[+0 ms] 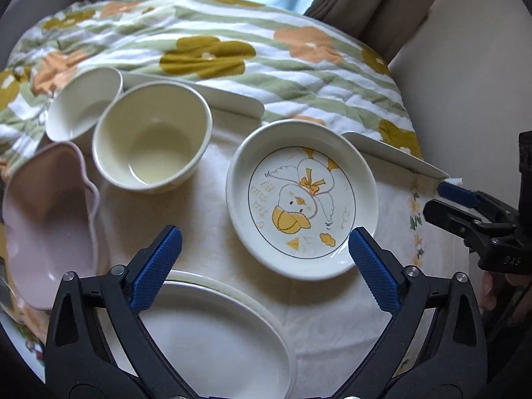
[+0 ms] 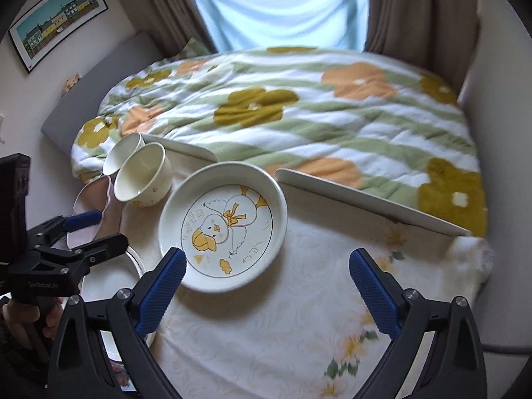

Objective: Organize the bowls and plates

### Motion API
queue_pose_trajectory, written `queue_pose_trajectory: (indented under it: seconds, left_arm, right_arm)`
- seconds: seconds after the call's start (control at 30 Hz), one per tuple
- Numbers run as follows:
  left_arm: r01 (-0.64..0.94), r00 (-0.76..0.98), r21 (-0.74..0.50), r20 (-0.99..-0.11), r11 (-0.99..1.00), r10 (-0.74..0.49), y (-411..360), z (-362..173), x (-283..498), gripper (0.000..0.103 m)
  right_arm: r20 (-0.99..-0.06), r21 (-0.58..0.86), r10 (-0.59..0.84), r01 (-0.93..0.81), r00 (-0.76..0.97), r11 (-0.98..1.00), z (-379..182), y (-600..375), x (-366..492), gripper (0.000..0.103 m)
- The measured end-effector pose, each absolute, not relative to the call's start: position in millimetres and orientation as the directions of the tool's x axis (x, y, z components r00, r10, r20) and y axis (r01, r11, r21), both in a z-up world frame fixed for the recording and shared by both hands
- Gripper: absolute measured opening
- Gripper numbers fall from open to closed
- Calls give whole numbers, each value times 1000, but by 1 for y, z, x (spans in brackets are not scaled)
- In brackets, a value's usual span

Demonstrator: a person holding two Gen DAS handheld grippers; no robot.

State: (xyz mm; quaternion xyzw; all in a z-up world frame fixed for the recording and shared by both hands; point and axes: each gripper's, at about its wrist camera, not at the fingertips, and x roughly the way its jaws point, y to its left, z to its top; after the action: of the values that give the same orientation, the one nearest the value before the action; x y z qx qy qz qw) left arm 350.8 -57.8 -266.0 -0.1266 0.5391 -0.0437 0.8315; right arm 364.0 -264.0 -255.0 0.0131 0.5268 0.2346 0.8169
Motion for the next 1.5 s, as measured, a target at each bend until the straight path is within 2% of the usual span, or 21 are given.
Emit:
queue_pose_trajectory:
  seconds: [0.07,0.1,0.17,0.23,0.33,0.47,0.67,1.03,1.27,1.5]
  left_arm:
    - [-107,380,-269,-901,957,-211,-58,-285,361,75]
    - [-124,366,-261,-909,957,-200,-59,-293,365,71]
    - [-157,341,-255,-921,954,-190,-59,-308,371,56]
    - [-194,323,-266,-926,944,-194,-57,-319,374,45]
    - [-229,309,-255,-934,939,-179,-56,-329,375,37]
    - [-246,305,-247,-937,937,-167,-56,-335,375,20]
    - [-245,317,-243,-935,939,-160,-59,-334,375,16]
    - [-183,383,-192,-917,964,-110,-66,-302,369,16]
    - [-90,447,-199,-884,976,-140,-60,-256,351,16]
    - [67,473,-185,-859,980,-195,-33,-212,309,16]
  right_arm:
    - [-862,322,436,-385,258,865,-280,-264,383,71]
    - [-863,338,448,-393,235,855,-291,-263,389,65]
    - [-864,357,463,-411,196,839,-306,-260,398,57]
    - [-859,381,485,-426,166,821,-319,-257,403,51]
    - [-850,409,509,-438,136,800,-330,-253,410,37]
    - [-840,424,528,-452,128,785,-336,-248,417,25]
    - [-842,421,525,-453,127,785,-342,-247,424,15]
    - [-830,407,535,-482,161,776,-329,-251,414,15]
    - [-817,384,525,-453,240,805,-288,-253,384,15]
    - [-798,357,482,-362,361,861,-238,-234,318,14]
